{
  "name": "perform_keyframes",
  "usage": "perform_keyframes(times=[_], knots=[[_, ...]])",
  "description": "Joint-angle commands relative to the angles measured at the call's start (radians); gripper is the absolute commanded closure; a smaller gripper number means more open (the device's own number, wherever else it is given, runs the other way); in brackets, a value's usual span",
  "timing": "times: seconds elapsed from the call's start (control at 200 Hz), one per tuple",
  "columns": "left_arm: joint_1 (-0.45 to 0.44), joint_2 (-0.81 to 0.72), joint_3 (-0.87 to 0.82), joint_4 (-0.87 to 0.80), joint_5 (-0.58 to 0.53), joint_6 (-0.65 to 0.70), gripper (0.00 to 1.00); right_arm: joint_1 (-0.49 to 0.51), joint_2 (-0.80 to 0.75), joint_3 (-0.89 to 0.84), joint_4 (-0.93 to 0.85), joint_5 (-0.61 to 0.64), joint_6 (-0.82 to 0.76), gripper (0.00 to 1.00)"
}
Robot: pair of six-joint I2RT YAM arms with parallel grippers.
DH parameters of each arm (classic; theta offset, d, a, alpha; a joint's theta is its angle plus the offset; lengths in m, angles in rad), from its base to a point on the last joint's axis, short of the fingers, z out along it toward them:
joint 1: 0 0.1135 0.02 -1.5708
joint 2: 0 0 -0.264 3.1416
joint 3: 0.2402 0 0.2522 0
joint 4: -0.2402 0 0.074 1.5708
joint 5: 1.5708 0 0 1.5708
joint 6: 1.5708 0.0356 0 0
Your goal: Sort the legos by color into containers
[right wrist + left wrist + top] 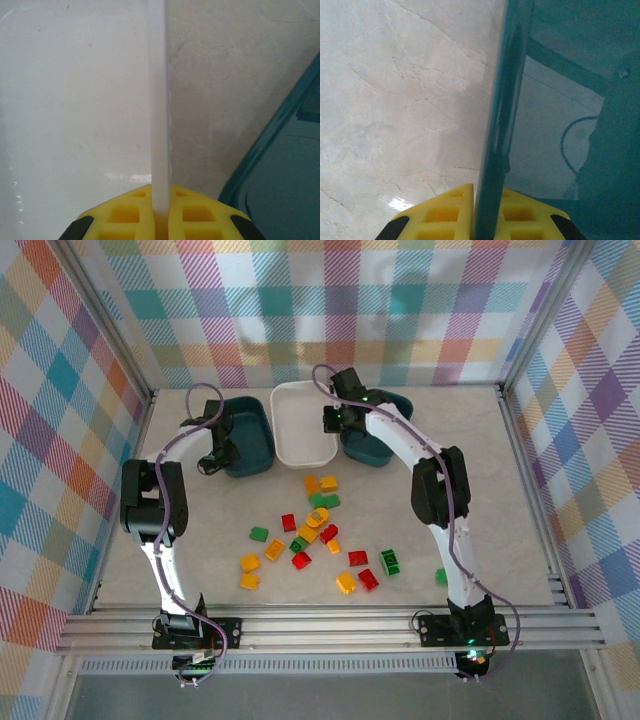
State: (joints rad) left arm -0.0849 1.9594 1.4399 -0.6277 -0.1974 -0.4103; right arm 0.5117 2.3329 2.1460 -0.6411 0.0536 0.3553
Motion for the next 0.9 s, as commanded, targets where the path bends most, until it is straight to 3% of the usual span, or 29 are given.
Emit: perform_keyframes(times=[0.0, 0.18, 0.33, 0.515, 0.61, 0.715, 0.895], knots=[[-0.008, -0.031, -0.056, -0.029, -0.092, 0.018, 1.00, 0.007, 0.040, 0.077, -0.048, 0.051, 0.016, 1.00], [-0.007, -0.060, -0.083, -0.004, -0.098, 0.038, 1.00, 0.010, 0.121, 0.202, -0.136, 0.063, 0.013, 1.00], [-0.010, -0.062, -0.079, 0.000, -0.070, 0.067, 1.00, 0.010, 0.134, 0.239, -0.173, 0.080, 0.023, 0.90], [-0.013, -0.063, -0.079, -0.002, -0.049, 0.096, 1.00, 0.010, 0.086, 0.248, -0.176, 0.074, 0.012, 0.68], [-0.018, -0.060, -0.077, 0.008, -0.028, 0.117, 1.00, 0.010, 0.049, 0.258, -0.188, 0.065, 0.003, 0.64], [-0.022, -0.052, -0.070, 0.026, 0.003, 0.153, 1.00, 0.002, -0.032, 0.184, -0.174, 0.123, -0.022, 0.53], [-0.030, -0.015, -0.031, 0.043, 0.080, 0.217, 1.00, -0.082, -0.193, -0.087, -0.107, 0.201, -0.039, 0.48]])
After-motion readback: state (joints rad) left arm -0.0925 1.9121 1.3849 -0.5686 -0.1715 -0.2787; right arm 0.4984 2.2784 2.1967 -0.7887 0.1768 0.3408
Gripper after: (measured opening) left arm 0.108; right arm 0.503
